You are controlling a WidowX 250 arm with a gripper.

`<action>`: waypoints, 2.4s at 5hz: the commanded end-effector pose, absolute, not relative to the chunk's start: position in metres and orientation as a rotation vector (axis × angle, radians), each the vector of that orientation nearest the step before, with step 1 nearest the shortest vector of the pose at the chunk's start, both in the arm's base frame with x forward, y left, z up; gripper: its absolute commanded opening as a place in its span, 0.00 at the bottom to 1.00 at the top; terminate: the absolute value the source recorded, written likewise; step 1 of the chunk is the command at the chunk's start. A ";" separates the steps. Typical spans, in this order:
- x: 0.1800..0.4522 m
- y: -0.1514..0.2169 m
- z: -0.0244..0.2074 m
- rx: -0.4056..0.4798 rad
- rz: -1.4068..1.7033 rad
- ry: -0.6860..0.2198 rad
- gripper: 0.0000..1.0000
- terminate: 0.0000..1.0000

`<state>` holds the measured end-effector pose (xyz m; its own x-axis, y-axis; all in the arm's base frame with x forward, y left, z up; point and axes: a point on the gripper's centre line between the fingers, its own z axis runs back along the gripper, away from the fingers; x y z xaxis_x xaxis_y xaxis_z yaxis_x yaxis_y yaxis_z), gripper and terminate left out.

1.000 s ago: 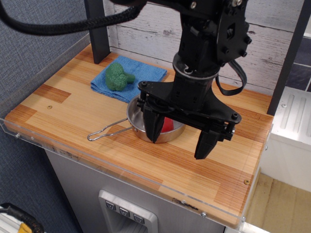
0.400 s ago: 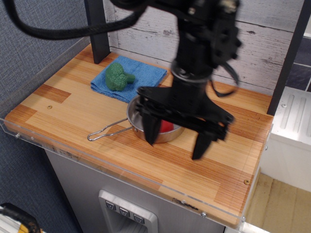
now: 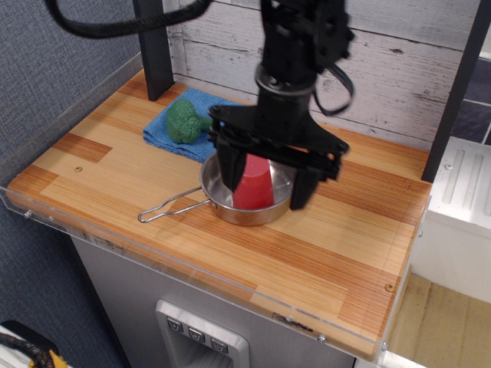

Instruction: Pick up the salt shaker and put it to the right hand side of the top of the pot.

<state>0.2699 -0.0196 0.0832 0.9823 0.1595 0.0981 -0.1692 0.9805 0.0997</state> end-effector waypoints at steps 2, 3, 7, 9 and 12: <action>0.306 0.015 0.086 0.100 0.132 -0.146 1.00 0.00; 0.312 0.016 0.079 0.088 0.097 -0.132 1.00 0.00; 0.316 0.005 0.067 0.055 0.053 -0.165 1.00 0.00; 0.316 0.012 0.058 0.059 0.109 -0.124 1.00 0.00; 0.313 0.015 0.069 0.067 0.164 -0.102 0.00 0.00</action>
<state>0.3023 0.0132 0.0487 0.9863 0.1613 0.0349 -0.1635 0.9841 0.0700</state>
